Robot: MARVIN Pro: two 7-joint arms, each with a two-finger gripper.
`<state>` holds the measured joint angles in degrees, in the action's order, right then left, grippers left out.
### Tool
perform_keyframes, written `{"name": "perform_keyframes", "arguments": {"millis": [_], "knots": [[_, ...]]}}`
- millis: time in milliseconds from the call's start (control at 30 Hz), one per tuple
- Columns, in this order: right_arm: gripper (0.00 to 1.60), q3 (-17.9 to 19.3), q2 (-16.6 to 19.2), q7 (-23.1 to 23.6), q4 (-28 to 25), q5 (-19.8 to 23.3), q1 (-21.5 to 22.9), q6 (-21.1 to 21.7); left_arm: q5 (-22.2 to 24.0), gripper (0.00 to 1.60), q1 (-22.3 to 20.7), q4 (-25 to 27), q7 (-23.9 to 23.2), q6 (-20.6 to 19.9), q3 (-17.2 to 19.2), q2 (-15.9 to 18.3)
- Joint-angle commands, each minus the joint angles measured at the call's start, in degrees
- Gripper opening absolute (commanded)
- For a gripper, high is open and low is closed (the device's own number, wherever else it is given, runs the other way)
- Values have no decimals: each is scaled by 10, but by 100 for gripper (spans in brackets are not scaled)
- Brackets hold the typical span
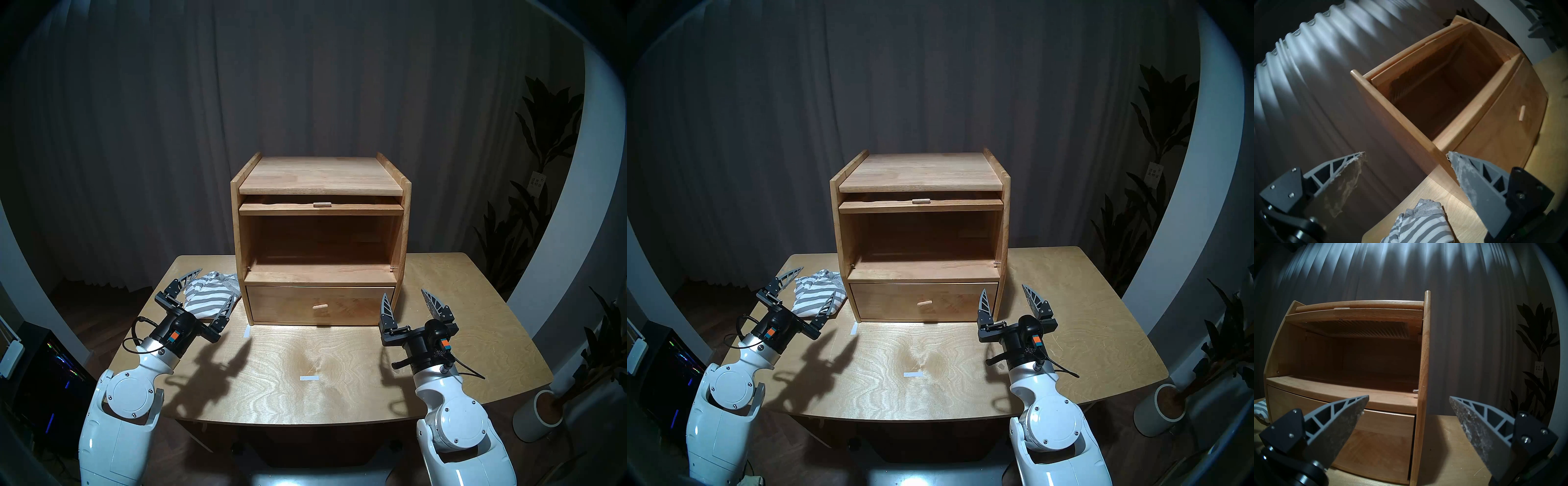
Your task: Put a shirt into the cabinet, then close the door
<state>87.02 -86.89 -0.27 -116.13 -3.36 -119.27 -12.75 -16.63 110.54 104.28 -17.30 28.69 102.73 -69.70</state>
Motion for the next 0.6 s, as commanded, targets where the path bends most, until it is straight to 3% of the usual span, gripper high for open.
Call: {"name": "perform_keyframes", "arguments": {"millis": [0, 200, 267, 367, 400, 433, 467, 500, 567], "knots": [[160, 0, 0, 0, -11, 0, 4, -3, -31, 160, -39, -32, -28, 70, 9, 67], [160, 0, 0, 0, -10, 0, 4, -3, -83, 160, -74, -77, -58, 131, 16, 110], [160, 0, 0, 0, -11, 0, 4, -4, -93, 160, -85, -92, -70, 136, 18, 109], [160, 0, 0, 0, -15, 0, 2, -4, -83, 160, -108, -134, -65, 173, 4, 132], [160, 0, 0, 0, -15, 0, 2, -4, -102, 160, -114, -136, -70, 183, 0, 136], [160, 0, 0, -1, -17, 0, 0, -4, -117, 160, -118, -143, -78, 174, -7, 136], [160, 0, 0, -1, -18, 0, 0, -3, -115, 160, -119, -141, -82, 140, -12, 128], [160, 0, 0, -1, -18, 0, 0, -3, -137, 160, -127, -137, -88, 81, -10, 101], [160, 0, 0, 0, -16, 0, 1, -4, -154, 160, -136, -162, -73, 98, 7, 58]]}}
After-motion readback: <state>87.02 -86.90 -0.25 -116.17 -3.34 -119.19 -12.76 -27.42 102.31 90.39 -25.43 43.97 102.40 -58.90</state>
